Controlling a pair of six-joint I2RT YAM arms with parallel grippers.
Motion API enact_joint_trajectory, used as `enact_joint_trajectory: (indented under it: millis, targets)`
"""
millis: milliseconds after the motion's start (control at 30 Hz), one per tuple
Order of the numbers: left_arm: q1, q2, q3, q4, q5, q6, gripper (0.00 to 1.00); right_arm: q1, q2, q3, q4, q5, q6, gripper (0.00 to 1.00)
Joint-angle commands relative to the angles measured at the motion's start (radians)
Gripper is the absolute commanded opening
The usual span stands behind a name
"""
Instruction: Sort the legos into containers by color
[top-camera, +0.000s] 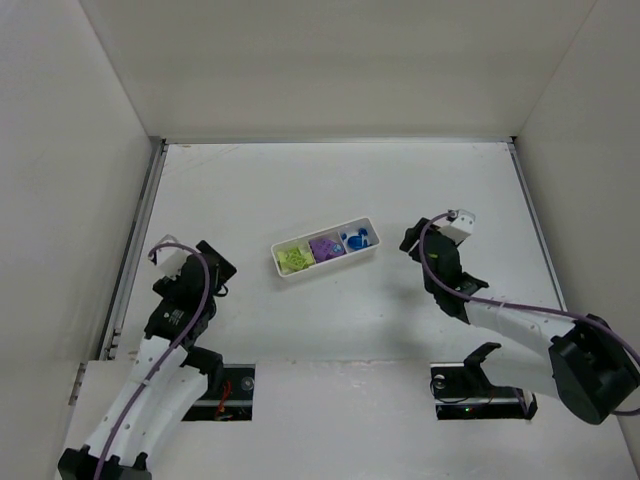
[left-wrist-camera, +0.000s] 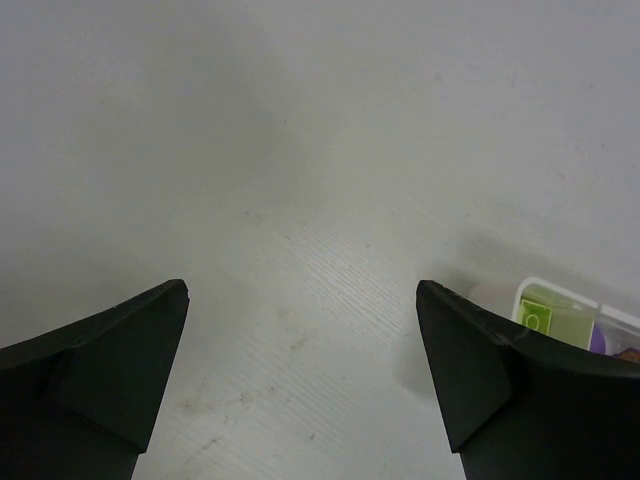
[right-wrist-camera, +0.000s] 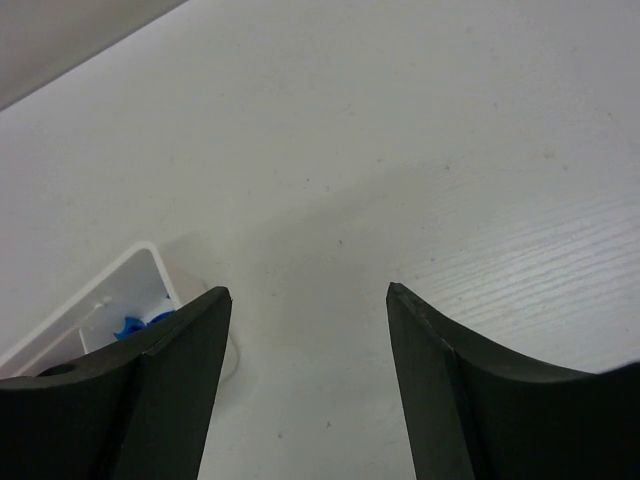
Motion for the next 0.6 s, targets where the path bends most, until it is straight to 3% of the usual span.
enact_joint_trajectory:
  millis: [0, 567]
  targets:
    - [0.003, 0.009, 0.010, -0.024, 0.005, -0.024, 1.00, -0.008, 0.028, -0.007, 0.085, 0.050, -0.007, 0.70]
    - [-0.029, -0.008, -0.063, 0.054, 0.038, -0.010, 1.00, -0.007, 0.041, -0.048, 0.136, 0.079, -0.038, 0.73]
